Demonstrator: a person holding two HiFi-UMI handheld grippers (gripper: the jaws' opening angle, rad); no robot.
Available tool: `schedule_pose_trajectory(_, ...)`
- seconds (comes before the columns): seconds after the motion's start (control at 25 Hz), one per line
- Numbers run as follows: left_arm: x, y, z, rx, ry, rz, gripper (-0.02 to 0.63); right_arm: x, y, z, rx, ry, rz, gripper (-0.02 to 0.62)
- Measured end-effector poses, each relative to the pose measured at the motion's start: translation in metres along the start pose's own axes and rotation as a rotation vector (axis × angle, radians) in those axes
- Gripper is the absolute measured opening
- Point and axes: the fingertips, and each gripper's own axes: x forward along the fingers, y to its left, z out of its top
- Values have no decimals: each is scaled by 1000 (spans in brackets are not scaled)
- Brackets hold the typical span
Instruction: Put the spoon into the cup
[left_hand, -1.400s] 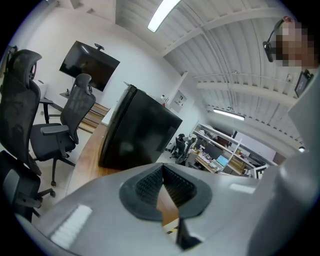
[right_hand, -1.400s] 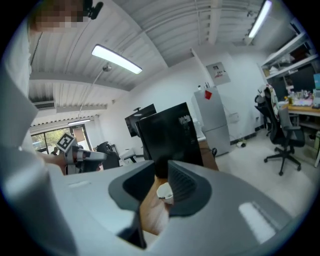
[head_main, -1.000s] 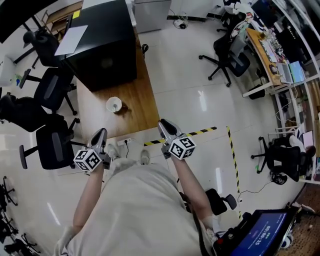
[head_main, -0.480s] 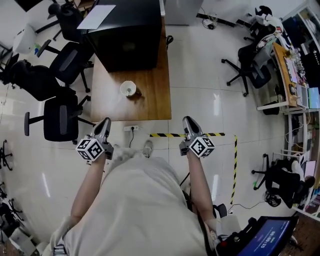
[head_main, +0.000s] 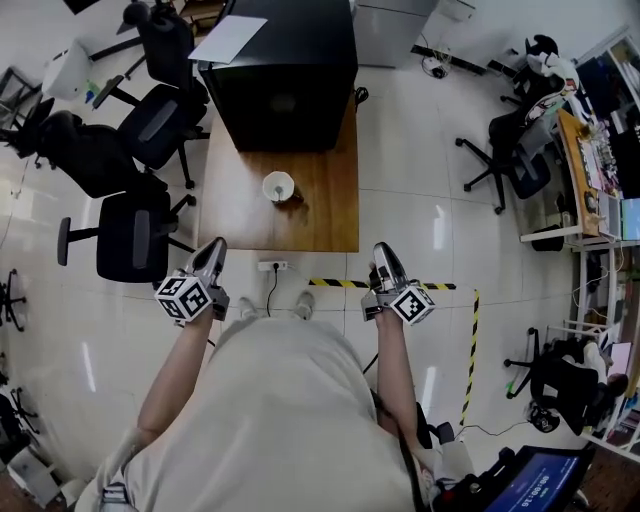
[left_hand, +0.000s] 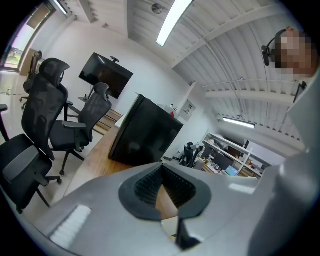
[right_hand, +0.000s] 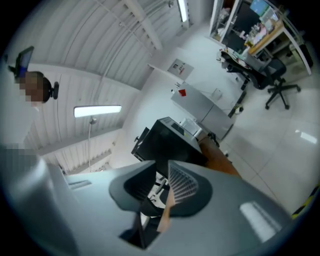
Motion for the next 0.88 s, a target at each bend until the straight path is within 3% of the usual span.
schedule_pose_trajectory(0.12, -3, 6, -3, 28, 22, -13, 0, -1, 17, 2, 8, -50, 36, 71)
schedule_pose_trajectory(0.28, 0, 2, -1, 63, 39, -44, 0, 5, 48, -1, -192, 6, 37, 61)
schedule_pose_trajectory(0.44, 5, -7, 7, 86, 46, -99, 0, 14, 88, 4, -304, 14, 80, 55)
schedule_pose_trajectory(0.68, 18, -33, 28, 113, 30, -213, 0, 19, 138, 23, -356, -53, 142, 55)
schedule_pose_trajectory(0.88, 26, -47, 40, 117, 32, -276, 0, 20, 151, 19, -418, -44, 139, 55)
